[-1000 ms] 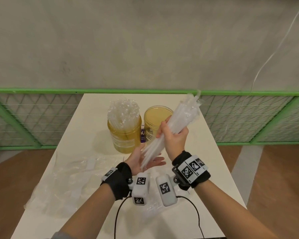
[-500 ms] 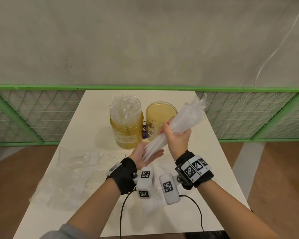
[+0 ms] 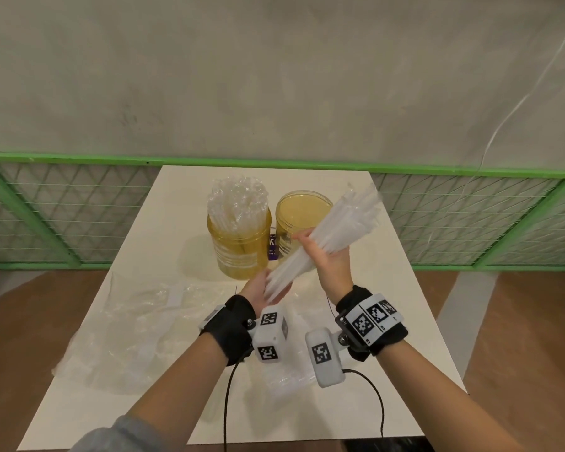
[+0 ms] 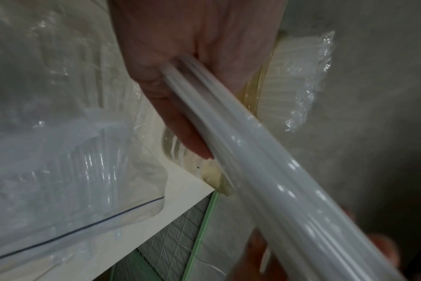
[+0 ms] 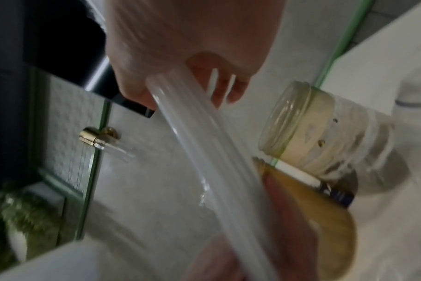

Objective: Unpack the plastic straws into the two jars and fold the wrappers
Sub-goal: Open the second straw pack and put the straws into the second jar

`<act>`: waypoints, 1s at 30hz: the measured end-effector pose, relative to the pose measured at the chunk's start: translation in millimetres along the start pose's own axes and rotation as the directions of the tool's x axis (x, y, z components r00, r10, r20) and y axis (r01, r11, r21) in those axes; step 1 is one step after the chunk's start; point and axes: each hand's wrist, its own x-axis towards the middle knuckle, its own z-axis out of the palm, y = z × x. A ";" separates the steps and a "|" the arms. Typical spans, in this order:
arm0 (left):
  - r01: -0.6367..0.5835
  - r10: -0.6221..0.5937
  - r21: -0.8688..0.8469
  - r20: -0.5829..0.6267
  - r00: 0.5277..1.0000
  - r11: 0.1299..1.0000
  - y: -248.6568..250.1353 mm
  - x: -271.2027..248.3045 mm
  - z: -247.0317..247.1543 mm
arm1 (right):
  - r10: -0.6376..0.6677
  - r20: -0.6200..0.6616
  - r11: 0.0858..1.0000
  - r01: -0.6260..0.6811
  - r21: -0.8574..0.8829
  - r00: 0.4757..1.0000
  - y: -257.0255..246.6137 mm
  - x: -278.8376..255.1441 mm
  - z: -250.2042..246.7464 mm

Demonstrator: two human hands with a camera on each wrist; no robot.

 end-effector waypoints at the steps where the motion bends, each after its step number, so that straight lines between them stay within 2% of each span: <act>1: -0.018 0.018 -0.006 -0.020 1.000 1.000 -0.8 2.6 -4.5 | 0.041 0.017 0.998 -0.040 -0.056 0.999 1.6 3.4 -2.2; 3: -0.016 0.015 -0.068 -0.008 1.000 0.998 -2.0 5.4 -13.4 | 0.096 0.007 0.983 -0.094 -0.159 0.995 -0.4 12.5 -5.9; 5: 0.024 -0.022 -0.113 0.024 0.999 0.993 -1.4 6.1 -20.2 | 0.050 -0.076 0.977 -0.065 -0.201 0.996 -12.1 27.3 -9.0; 7: 0.014 -0.014 0.054 0.004 1.000 0.998 -2.2 4.7 -24.3 | -0.066 -0.212 0.979 0.023 -0.202 0.975 -32.8 47.3 -13.1; 9: -0.031 0.053 0.334 -0.058 0.997 0.942 -12.0 4.1 -25.4 | -0.185 -0.336 0.971 0.119 -0.208 0.923 -52.1 68.7 -18.0; 10: -0.052 0.103 0.493 -0.077 0.992 0.869 -18.4 5.0 -25.4 | -0.212 -0.378 0.967 0.138 -0.213 0.901 -59.4 77.6 -19.2; 11: -0.083 0.169 0.663 -0.066 0.984 0.744 -26.1 8.0 -26.3 | -0.217 -0.399 0.964 0.132 -0.230 0.891 -62.2 87.0 -19.8; 13: -0.138 0.225 0.905 0.048 0.973 0.402 -40.3 15.9 -28.2 | -0.194 -0.402 0.949 0.068 -0.307 0.895 -54.9 102.1 -17.5; 14: -0.160 0.203 0.949 0.106 0.973 0.271 -46.9 18.2 -28.0 | -0.170 -0.394 0.940 0.028 -0.341 0.903 -45.6 108.8 -15.7; 15: -0.170 0.159 0.967 0.140 0.977 0.191 -52.3 19.5 -27.4 | -0.139 -0.386 0.932 -0.011 -0.363 0.912 -33.7 115.0 -14.7; 16: -0.176 0.118 0.973 0.159 0.980 0.148 -56.7 21.4 -27.5 | -0.103 -0.374 0.922 -0.053 -0.385 0.921 -20.5 119.7 -13.9; 19: -0.166 0.051 0.979 0.161 0.986 0.115 -60.2 26.8 -28.8 | 0.018 -0.344 0.870 -0.184 -0.457 0.939 19.2 126.7 -16.6; 21: -0.147 0.022 0.985 0.146 0.989 0.089 -60.0 27.4 -30.2 | 0.062 -0.306 0.836 -0.217 -0.504 0.950 37.9 127.0 -19.9; 26: -0.137 -0.018 0.989 0.138 0.990 0.061 -60.2 28.2 -31.6 | 0.092 -0.179 0.744 -0.187 -0.642 0.980 55.8 132.2 -24.8; 30: -0.147 -0.020 0.987 0.149 0.989 0.059 -55.7 28.3 -27.6 | 0.090 -0.049 0.651 -0.096 -0.753 0.995 51.2 135.4 -22.0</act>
